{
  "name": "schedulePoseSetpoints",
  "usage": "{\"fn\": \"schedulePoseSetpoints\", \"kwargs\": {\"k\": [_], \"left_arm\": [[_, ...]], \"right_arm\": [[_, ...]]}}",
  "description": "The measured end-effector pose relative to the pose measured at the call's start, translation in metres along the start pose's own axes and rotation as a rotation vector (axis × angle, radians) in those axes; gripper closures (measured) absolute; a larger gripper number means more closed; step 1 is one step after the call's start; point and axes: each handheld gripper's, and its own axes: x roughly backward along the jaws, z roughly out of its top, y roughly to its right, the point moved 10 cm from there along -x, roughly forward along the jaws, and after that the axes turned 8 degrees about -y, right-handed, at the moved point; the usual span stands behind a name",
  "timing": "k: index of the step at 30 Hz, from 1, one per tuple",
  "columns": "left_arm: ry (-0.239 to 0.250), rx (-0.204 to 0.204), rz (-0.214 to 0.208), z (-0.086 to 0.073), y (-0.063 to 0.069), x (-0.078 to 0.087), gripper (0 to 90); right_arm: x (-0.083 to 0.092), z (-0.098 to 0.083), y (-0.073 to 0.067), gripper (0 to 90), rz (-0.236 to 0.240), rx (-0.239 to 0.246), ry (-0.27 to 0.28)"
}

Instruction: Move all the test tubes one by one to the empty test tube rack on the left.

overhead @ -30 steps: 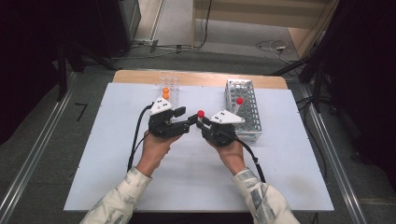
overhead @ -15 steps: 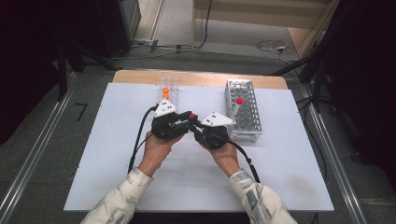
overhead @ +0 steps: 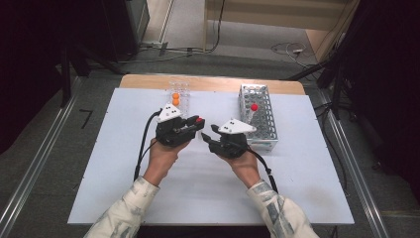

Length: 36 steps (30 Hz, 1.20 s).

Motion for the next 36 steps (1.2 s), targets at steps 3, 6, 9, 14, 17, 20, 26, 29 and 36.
{"fn": "schedulePoseSetpoints", "kwargs": {"k": [3, 6, 9, 14, 17, 20, 26, 29, 36], "left_arm": [[0.016, 0.024, 0.019, 0.003, -0.011, 0.007, 69.4], [0.029, 0.042, 0.045, 0.006, -0.024, 0.015, 69.5], [0.040, 0.061, 0.076, 0.008, -0.037, 0.023, 69.5], [0.064, 0.087, 0.127, 0.015, -0.058, 0.039, 69.5], [0.074, 0.092, 0.156, 0.021, -0.069, 0.047, 69.5], [0.084, 0.099, 0.182, 0.028, -0.079, 0.051, 69.5], [0.090, 0.118, 0.207, 0.040, -0.094, 0.044, 69.5], [0.085, 0.110, 0.238, 0.044, -0.100, 0.038, 69.5], [0.098, 0.117, 0.266, 0.057, -0.109, 0.035, 69.5]], "right_arm": [[0.010, -0.002, 0.010, 48.7, -0.010, -0.012, 0.008], [0.021, -0.005, 0.021, 48.0, -0.023, -0.032, 0.010], [0.030, -0.011, 0.031, 47.7, -0.040, -0.039, 0.013], [0.039, -0.023, 0.047, 46.5, -0.069, -0.068, 0.008], [0.042, -0.027, 0.052, 46.0, -0.080, -0.074, 0.001], [0.045, -0.029, 0.056, 45.5, -0.088, -0.080, 0.003], [0.048, -0.031, 0.062, 43.4, -0.099, -0.095, 0.004], [0.048, -0.032, 0.064, 42.2, -0.103, -0.100, 0.003], [0.048, -0.033, 0.067, 38.8, -0.104, -0.110, 0.002]]}}
